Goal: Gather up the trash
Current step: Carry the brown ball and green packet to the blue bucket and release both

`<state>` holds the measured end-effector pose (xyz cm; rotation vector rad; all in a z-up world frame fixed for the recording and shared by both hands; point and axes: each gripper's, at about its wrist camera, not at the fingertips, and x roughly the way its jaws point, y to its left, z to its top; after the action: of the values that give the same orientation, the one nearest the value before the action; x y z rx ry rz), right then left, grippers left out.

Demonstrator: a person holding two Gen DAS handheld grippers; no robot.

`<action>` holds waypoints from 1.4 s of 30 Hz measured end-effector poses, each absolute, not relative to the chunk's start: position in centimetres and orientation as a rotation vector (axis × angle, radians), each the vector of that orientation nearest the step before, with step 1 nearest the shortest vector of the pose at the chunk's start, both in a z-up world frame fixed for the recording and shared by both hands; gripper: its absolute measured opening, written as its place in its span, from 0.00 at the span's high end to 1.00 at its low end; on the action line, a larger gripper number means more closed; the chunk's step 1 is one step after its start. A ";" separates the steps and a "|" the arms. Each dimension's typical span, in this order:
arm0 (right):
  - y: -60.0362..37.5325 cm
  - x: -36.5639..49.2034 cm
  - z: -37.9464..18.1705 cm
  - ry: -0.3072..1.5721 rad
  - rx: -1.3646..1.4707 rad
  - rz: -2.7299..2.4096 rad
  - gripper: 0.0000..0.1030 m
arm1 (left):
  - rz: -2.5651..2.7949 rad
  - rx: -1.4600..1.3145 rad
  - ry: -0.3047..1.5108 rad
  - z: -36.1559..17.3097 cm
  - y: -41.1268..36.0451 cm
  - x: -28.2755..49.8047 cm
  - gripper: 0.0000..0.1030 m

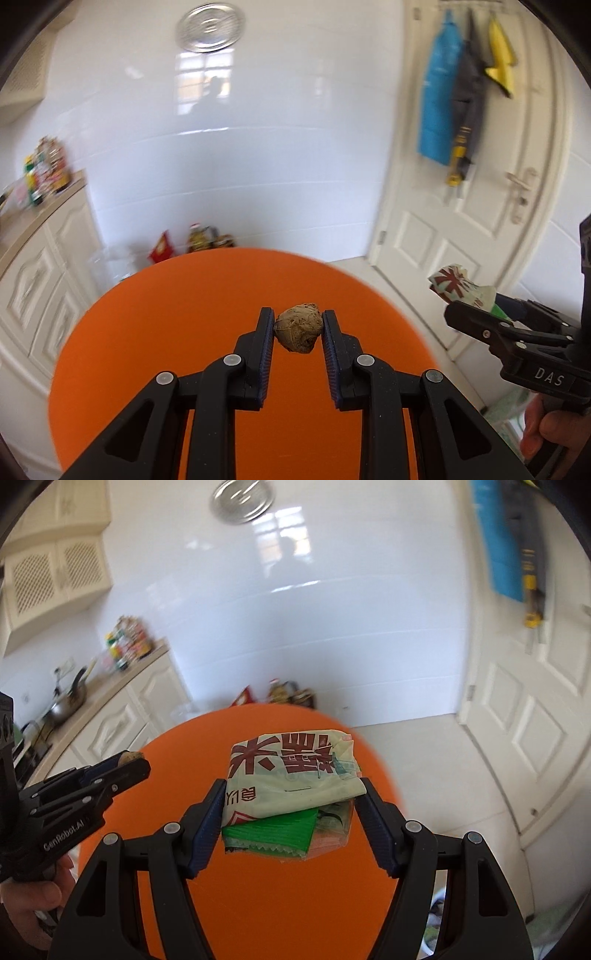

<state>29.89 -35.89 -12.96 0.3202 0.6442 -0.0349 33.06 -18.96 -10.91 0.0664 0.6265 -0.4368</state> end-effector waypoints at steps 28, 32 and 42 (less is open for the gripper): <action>-62.0 10.3 -27.6 0.830 0.687 -0.604 0.32 | -1.054 0.365 1.010 -21.8 -41.1 35.4 0.79; -63.6 10.9 -31.4 0.893 0.739 -0.615 0.32 | -1.063 0.410 1.099 -25.3 -43.5 36.7 0.79; -66.6 13.6 -38.7 1.011 0.811 -0.604 0.30 | -1.043 0.461 1.329 -33.0 -48.1 42.6 0.73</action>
<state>13.58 -66.63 -38.68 0.8111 1.0109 -0.6038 42.57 -48.09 -33.04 0.4612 1.3290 -1.0432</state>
